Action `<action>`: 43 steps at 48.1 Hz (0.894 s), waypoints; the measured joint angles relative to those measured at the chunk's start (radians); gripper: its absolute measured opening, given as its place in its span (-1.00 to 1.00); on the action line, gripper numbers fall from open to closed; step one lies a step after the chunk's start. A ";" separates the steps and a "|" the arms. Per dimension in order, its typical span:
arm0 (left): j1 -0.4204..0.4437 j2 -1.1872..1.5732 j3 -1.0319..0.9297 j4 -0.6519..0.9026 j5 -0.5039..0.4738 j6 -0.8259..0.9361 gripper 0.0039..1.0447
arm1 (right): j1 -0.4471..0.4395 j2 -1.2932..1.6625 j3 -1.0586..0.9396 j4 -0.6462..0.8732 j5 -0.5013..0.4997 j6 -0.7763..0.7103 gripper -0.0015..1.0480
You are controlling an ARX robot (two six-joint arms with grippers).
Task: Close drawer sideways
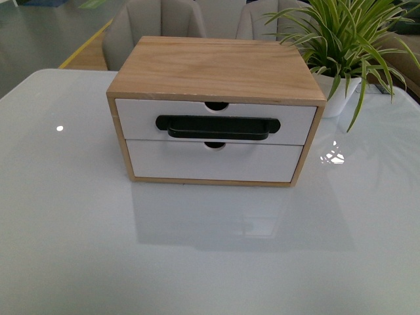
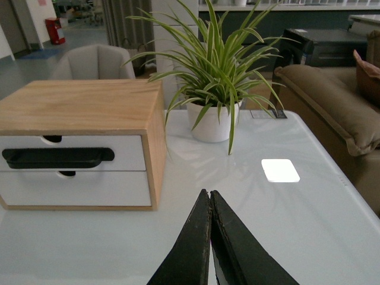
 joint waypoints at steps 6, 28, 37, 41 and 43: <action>0.000 -0.127 0.000 -0.134 0.000 0.000 -0.97 | 0.000 -0.001 0.000 0.000 0.000 0.000 -0.96; 0.000 -0.142 0.000 -0.142 0.000 -0.001 -0.15 | 0.000 -0.002 0.000 0.000 0.000 0.000 -0.55; 0.000 -0.142 0.000 -0.142 0.000 -0.001 0.47 | 0.000 -0.002 0.000 0.000 0.000 0.002 0.08; 0.000 -0.142 0.000 -0.142 0.000 0.000 0.74 | 0.000 -0.002 0.000 0.000 0.000 0.002 0.35; 0.000 -0.142 0.000 -0.142 0.000 0.000 0.87 | 0.000 -0.002 0.000 0.000 0.000 0.002 0.51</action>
